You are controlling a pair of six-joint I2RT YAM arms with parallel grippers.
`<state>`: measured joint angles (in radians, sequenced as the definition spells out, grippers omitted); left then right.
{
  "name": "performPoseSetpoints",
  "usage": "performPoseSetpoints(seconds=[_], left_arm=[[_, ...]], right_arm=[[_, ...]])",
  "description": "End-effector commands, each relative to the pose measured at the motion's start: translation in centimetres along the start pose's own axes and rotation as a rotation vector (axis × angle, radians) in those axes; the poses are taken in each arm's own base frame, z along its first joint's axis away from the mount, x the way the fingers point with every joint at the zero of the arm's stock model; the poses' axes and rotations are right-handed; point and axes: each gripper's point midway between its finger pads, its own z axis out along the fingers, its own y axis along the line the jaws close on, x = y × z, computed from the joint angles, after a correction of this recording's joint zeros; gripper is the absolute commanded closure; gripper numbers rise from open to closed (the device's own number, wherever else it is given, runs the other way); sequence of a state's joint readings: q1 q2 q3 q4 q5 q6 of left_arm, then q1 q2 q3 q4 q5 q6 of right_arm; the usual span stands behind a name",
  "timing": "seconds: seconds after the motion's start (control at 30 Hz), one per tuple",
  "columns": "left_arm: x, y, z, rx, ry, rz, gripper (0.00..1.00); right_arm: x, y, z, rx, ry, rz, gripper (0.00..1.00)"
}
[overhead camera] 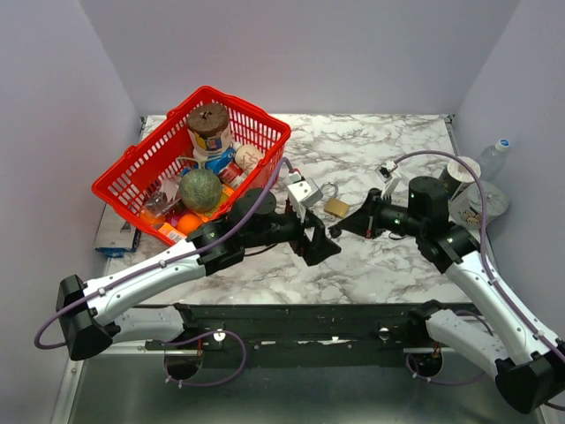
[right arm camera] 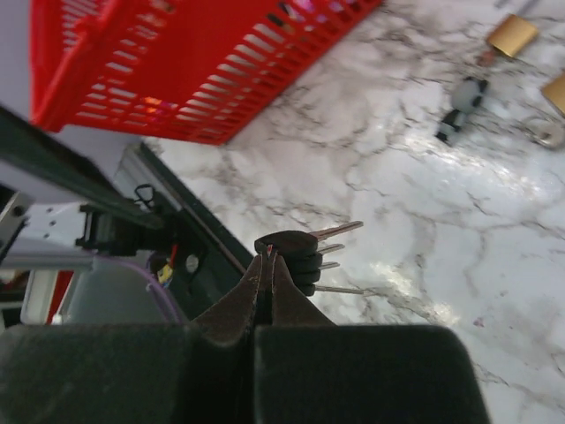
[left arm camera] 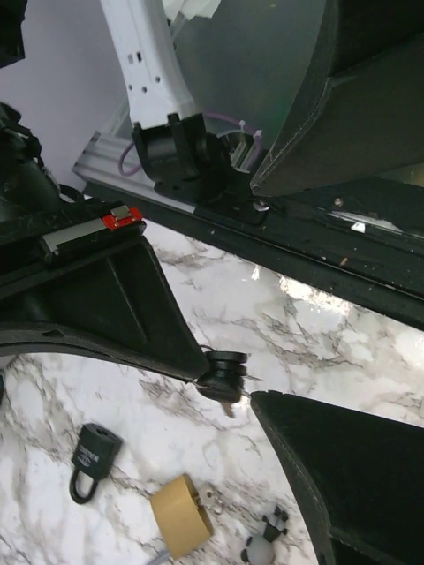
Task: Unlock with the key
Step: Pick up the key from the center of the board.
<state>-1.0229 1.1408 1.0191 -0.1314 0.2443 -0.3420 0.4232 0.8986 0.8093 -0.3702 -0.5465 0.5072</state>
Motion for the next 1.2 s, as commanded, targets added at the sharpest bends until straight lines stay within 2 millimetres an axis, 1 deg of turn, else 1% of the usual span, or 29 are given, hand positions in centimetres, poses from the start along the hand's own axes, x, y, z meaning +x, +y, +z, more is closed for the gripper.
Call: performPoseSetpoints(seconds=[0.0, 0.07, 0.17, 0.23, 0.33, 0.37, 0.4, 0.43, 0.53, 0.67, 0.9, 1.0, 1.03, 1.07, 1.13, 1.17], left_arm=[[-0.9, -2.4, -0.9, 0.139, -0.049, 0.072, 0.01], [-1.1, -2.7, -1.1, 0.153, -0.057, 0.079, 0.01], [-1.5, -2.8, -1.5, 0.156, -0.086, 0.091, 0.01], [-1.7, -3.0, -1.9, 0.163, -0.105, 0.098, 0.01], [-1.3, -3.2, -2.0, 0.179, -0.097, 0.098, 0.01], [-1.6, -3.5, -1.9, 0.195, -0.107, 0.102, 0.01], [-1.3, -3.9, -1.8, 0.224, -0.095, 0.099, 0.02], [-1.2, -4.1, -1.8, 0.24, -0.092, 0.091, 0.05], [-0.9, -4.8, -1.7, 0.286, -0.078, 0.087, 0.1], [-0.7, -5.0, -1.7, 0.296, -0.074, 0.085, 0.23], [-0.1, -5.1, -1.2, 0.316, -0.046, 0.064, 0.21], [-0.1, -5.4, -1.2, 0.333, -0.043, 0.063, 0.24], [0.0, -5.4, -1.2, 0.337, -0.041, 0.062, 0.27], [0.0, -5.4, -1.2, 0.338, -0.042, 0.061, 0.35], [0.0, -5.3, -1.2, 0.329, -0.044, 0.063, 0.43], [-0.1, -5.2, -1.2, 0.323, -0.047, 0.066, 0.49]], right_arm=[[-0.5, 5.3, -2.4, -0.232, 0.014, -0.107, 0.99], [-0.5, 6.9, -3.4, -0.292, 0.011, -0.135, 0.99], [-0.6, 8.3, -4.5, -0.342, 0.003, -0.159, 0.99], [-0.7, 8.9, -5.1, -0.359, -0.004, -0.162, 0.99], [-0.8, 9.9, -5.8, -0.399, -0.011, -0.172, 0.99], [-1.0, 10.2, -6.0, -0.412, -0.021, -0.18, 0.99], [-1.0, 10.5, -6.2, -0.422, -0.025, -0.182, 0.99], [-1.0, 10.7, -6.3, -0.434, -0.025, -0.178, 0.99], [-1.2, 11.4, -6.7, -0.462, -0.035, -0.182, 0.99], [-1.4, 11.8, -7.1, -0.477, -0.047, -0.185, 0.99], [-1.4, 12.4, -7.4, -0.512, -0.054, -0.175, 0.99], [-1.4, 12.5, -7.3, -0.516, -0.052, -0.171, 0.99], [-1.2, 12.4, -7.3, -0.517, -0.048, -0.169, 0.99], [-1.2, 12.3, -7.2, -0.516, -0.046, -0.168, 0.99], [-1.2, 12.2, -7.2, -0.513, -0.045, -0.168, 0.99], [-1.2, 12.2, -7.1, -0.512, -0.046, -0.168, 0.99]])
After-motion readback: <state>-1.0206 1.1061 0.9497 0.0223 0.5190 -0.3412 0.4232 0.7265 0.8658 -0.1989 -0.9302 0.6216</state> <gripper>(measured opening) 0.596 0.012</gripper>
